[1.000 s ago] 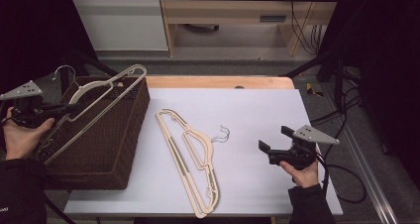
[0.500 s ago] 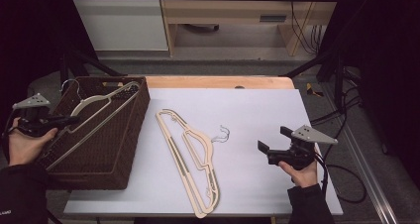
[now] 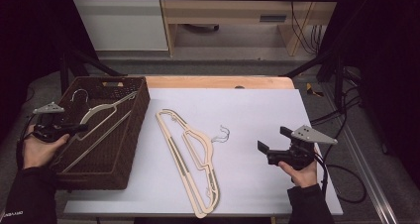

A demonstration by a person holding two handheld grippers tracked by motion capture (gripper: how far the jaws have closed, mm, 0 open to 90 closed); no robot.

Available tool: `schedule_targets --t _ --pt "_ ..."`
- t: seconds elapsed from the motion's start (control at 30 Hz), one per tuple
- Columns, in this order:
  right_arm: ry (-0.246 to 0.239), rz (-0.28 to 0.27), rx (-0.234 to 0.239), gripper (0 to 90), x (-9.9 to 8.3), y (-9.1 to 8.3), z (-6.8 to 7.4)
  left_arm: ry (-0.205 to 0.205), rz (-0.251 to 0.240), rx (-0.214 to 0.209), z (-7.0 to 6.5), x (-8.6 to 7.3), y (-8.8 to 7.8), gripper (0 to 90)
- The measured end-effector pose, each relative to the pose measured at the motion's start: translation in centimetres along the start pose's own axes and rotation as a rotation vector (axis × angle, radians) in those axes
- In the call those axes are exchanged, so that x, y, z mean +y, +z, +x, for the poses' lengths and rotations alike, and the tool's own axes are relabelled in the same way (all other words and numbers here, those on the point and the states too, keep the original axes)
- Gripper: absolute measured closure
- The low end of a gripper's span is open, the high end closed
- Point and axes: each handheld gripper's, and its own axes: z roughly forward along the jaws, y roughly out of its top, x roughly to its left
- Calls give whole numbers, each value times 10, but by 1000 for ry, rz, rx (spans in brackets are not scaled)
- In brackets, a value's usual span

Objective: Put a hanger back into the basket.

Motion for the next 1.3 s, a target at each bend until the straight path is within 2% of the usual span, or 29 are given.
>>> schedule_targets --t 0.13,0.17,0.2,0.37,0.5,0.53,0.57,0.8,0.83,1.1,1.3 --pt "-1 2 0 29 0 1 0 -5 22 40 -1 -1 2 851" --pt "-3 1 1 29 0 1 1 -8 40 79 -1 -2 3 841" --pt "-4 3 2 29 -1 1 1 -8 40 79 -1 -2 3 836" --pt "-1 4 -2 29 -1 2 2 -20 52 147 2 -3 3 817" --pt "1 5 -1 29 -1 1 2 -51 49 182 4 -3 2 801" --pt "-2 3 1 29 -1 2 2 -46 74 200 7 -3 1 800" --pt "-3 2 0 29 -1 2 2 -56 78 209 8 -4 1 799" --pt "-6 4 3 29 -1 3 3 -94 102 250 13 -5 3 740" --pt "-6 5 3 29 -1 3 3 -103 108 266 14 -6 4 729" --pt "-4 4 4 29 -1 2 3 -134 125 276 17 -7 6 644" --pt "-4 5 3 29 -1 2 3 -152 148 277 19 -8 10 525"
